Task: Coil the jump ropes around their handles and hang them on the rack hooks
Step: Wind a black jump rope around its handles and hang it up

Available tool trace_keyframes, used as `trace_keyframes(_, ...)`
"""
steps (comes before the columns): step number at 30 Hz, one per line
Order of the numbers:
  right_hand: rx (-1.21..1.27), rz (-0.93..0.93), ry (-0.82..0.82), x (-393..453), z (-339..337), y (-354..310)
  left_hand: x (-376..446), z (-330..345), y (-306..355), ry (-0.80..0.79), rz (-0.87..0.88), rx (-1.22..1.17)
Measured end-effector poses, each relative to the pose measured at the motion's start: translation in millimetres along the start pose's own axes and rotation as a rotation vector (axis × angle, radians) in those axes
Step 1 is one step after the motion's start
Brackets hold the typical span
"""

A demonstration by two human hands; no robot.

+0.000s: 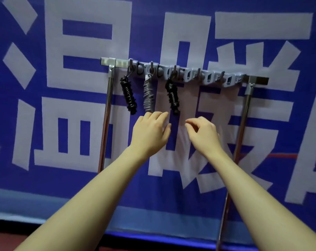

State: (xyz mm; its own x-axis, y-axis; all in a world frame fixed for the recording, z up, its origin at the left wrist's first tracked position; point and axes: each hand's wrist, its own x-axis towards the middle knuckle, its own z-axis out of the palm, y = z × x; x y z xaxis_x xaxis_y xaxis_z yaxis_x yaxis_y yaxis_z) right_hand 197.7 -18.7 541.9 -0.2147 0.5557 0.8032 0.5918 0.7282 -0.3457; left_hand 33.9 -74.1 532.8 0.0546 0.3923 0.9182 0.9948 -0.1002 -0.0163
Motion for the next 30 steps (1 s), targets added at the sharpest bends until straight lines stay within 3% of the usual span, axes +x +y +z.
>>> trace_keyframes(4,-0.011,0.025,-0.064,-57,7,16,-55,4,21,-0.144,-0.066,-0.089)
trace_keyframes(10,0.013,0.207,-0.225,-151,40,62,-149,30,43,-0.342,-0.176,-0.153)
trace_keyframes(16,0.017,0.391,-0.417,-243,96,126,-235,81,50,-0.584,-0.292,-0.164)
trace_keyframes(23,0.020,0.476,-0.608,-343,157,191,-352,153,53,-0.860,-0.341,-0.217)
trace_keyframes(30,-0.070,0.503,-1.038,-445,185,248,-459,202,74,-1.111,-0.324,-0.250)
